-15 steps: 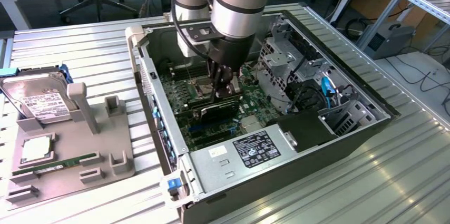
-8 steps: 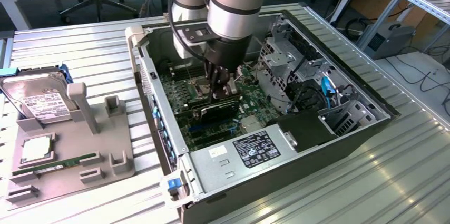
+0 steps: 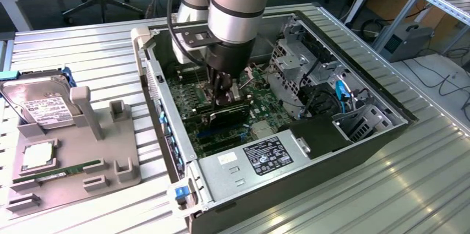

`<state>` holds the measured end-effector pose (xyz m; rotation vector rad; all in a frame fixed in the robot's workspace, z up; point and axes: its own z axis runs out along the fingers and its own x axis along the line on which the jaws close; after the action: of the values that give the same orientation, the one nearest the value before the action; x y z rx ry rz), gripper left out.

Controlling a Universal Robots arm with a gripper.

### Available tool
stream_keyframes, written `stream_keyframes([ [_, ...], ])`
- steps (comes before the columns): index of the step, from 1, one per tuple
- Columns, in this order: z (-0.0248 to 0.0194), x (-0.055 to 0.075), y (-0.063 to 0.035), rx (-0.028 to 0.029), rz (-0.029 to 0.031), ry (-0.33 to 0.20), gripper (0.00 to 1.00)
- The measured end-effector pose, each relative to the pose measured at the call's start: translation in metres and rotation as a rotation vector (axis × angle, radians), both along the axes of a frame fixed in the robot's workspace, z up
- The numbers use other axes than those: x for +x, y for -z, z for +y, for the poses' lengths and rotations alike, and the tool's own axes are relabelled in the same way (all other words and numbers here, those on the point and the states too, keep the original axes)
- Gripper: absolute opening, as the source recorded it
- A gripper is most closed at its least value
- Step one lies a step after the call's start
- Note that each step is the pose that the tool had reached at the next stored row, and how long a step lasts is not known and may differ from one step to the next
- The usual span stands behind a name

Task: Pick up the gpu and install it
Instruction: 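Press down on the gpu until it lock into place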

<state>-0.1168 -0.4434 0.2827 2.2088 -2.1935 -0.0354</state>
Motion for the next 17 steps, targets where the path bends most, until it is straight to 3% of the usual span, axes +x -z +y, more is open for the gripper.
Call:
stream_keyframes([
  [8,-0.0036,-0.009,0.0034,0.0001,-0.0001,0.0,0.11],
  [17,-0.0039,-0.015,0.0107,-0.0002,0.0001,0.0,0.11],
])
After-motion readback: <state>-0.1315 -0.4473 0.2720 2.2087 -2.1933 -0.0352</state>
